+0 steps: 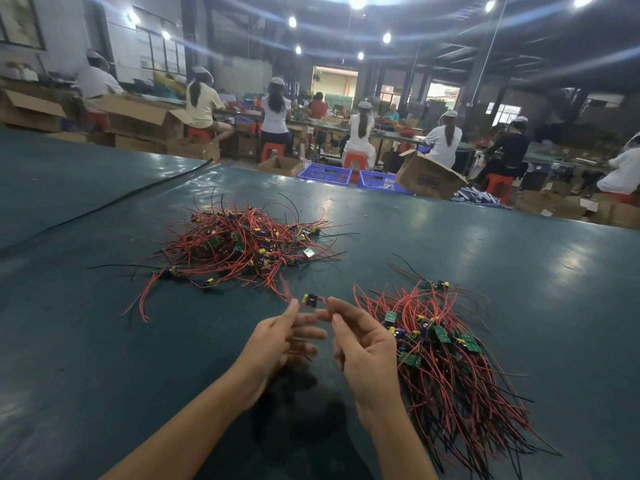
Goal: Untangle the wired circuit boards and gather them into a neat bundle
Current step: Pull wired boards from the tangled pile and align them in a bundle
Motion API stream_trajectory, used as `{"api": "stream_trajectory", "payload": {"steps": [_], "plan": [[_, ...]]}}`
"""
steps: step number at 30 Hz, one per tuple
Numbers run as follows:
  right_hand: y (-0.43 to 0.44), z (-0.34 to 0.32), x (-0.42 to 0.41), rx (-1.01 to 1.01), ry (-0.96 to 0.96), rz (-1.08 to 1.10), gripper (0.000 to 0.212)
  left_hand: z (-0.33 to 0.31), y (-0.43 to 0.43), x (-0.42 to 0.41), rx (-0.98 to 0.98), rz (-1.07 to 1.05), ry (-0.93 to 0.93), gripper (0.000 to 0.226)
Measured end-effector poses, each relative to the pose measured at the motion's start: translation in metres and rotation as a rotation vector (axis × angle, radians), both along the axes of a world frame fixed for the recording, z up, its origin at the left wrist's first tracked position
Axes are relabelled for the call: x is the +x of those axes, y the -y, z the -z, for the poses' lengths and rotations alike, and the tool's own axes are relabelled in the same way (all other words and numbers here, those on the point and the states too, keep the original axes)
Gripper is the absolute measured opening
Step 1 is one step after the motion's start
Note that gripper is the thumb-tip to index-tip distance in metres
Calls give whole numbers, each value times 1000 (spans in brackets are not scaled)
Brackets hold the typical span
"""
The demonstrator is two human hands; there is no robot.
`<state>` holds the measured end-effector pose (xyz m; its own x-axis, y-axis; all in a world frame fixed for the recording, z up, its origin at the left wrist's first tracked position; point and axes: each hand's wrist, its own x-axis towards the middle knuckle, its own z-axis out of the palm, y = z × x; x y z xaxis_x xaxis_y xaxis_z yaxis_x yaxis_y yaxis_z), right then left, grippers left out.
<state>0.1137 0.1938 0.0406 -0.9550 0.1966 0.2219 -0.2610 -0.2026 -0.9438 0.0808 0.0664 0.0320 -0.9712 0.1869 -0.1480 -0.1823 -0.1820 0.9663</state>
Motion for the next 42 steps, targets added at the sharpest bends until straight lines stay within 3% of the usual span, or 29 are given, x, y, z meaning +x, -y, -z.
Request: {"api": "stream_trajectory", "payload": {"steps": [4, 8, 11, 14, 16, 18, 20, 23, 26, 29, 32, 34, 42], "plan": [[-1, -2, 4, 19, -29, -32, 18, -7, 6, -3, 337, -96, 63, 38], [-10, 2, -2, 161, -53, 233, 15, -10, 7, -1, 392, -101, -26, 15], [-14, 8, -2, 436, -110, 488, 21, -10, 5, 3, 391, -85, -59, 13], [-12, 10, 2, 759, -328, 772, 13, -9, 7, 2, 421, -124, -94, 13], [-8, 10, 3, 811, -453, 736, 11, -8, 9, 1, 449, -139, -110, 13], [1, 9, 5, 674, -380, 476, 25, -8, 9, 1, 478, -119, -111, 14], [11, 7, 7, 449, -176, 268, 35, -8, 8, 2, 490, -69, -106, 16], [14, 2, 5, 44, 31, 196, 32, -9, 8, 4, 426, -9, -152, 22], [5, -1, 3, -145, 123, 169, 22, -9, 6, 5, 382, -12, -168, 28], [6, -4, 7, -198, 103, 92, 23, -8, -1, 7, 339, -17, -37, 37], [9, -7, 10, -149, 53, 30, 21, -8, -4, 13, 295, 159, 199, 60], [9, -5, 10, -82, 40, 38, 23, -7, -3, 15, 326, 244, 249, 74], [9, -7, 13, -58, 68, 17, 28, -7, -14, 18, 251, 42, 28, 38]]}}
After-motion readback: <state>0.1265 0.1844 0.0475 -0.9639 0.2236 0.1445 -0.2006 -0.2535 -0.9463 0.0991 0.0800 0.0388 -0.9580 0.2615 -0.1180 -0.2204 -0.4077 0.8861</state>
